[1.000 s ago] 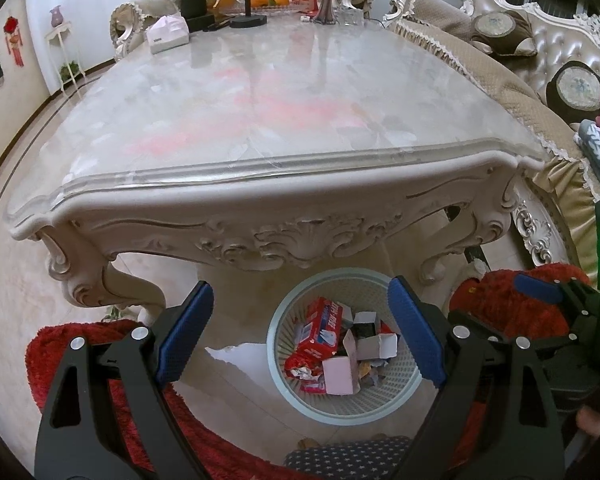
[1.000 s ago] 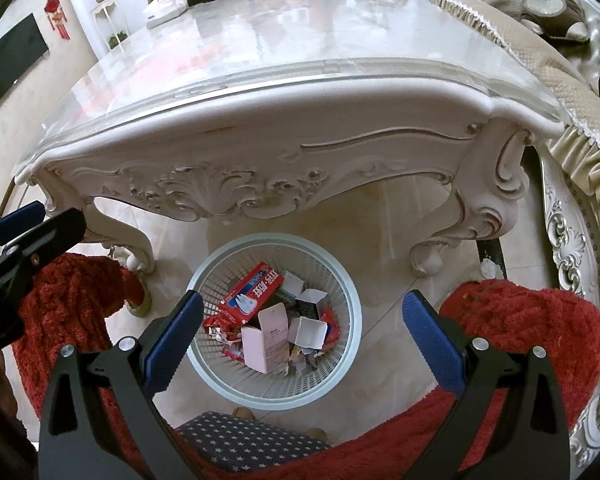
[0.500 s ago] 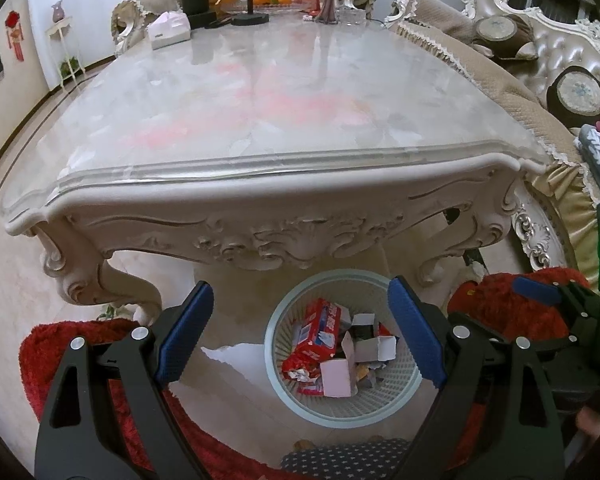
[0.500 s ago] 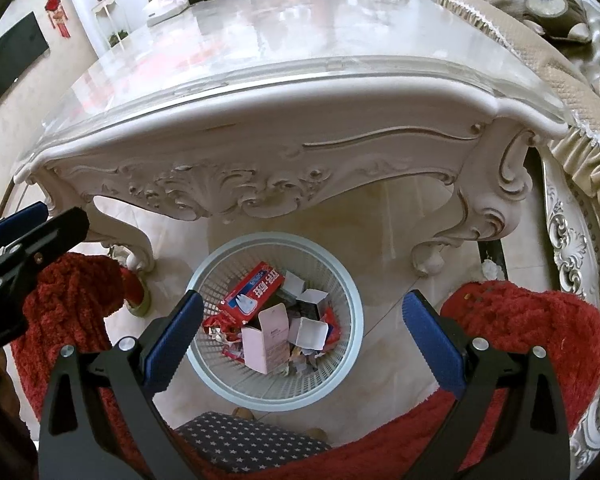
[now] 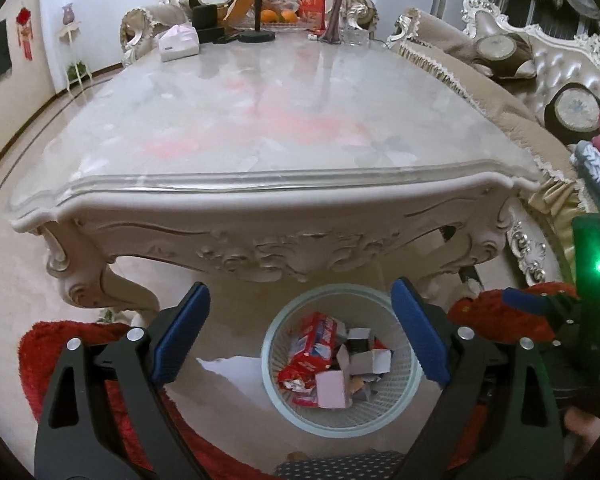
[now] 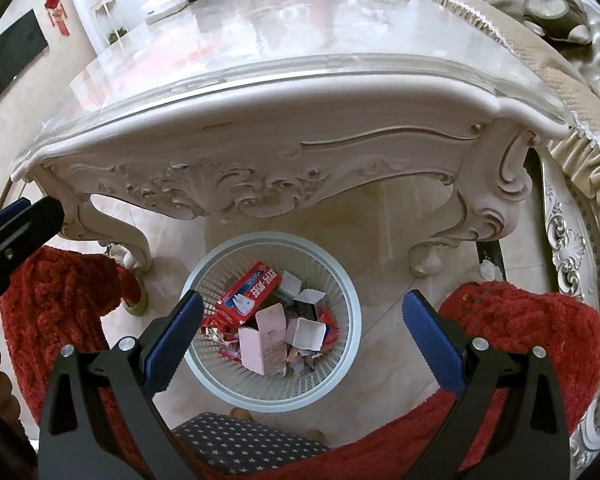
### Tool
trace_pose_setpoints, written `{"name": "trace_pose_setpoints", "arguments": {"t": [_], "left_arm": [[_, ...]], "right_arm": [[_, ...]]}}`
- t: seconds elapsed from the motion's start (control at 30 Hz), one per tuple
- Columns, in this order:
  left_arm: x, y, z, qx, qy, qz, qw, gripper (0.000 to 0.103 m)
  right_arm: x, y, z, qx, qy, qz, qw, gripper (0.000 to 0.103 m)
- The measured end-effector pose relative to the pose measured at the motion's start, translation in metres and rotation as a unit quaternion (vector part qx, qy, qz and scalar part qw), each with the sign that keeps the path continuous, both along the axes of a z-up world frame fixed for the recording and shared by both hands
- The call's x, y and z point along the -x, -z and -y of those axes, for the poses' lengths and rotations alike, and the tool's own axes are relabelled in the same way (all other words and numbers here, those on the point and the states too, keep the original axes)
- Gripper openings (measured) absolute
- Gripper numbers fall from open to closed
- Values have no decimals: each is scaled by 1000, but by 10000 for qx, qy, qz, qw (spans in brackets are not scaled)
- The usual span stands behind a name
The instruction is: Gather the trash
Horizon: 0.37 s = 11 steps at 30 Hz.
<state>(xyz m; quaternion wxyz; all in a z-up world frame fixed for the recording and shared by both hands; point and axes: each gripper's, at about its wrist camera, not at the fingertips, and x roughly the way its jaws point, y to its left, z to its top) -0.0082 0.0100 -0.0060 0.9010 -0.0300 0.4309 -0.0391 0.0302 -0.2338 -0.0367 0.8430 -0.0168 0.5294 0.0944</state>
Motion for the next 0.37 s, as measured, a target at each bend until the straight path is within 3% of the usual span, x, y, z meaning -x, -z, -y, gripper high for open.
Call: {"name": "trace_pose_setpoints", "arguments": {"t": [0.13, 0.37], "left_arm": [[0, -1, 2, -186, 15, 54, 9998, 89], [-4, 4, 5, -314, 78, -201, 9993, 89]], "right_arm": [[0, 1, 0, 2, 2, -1, 10000, 96], [0, 2, 0, 13, 48, 11, 10000, 95]]}}
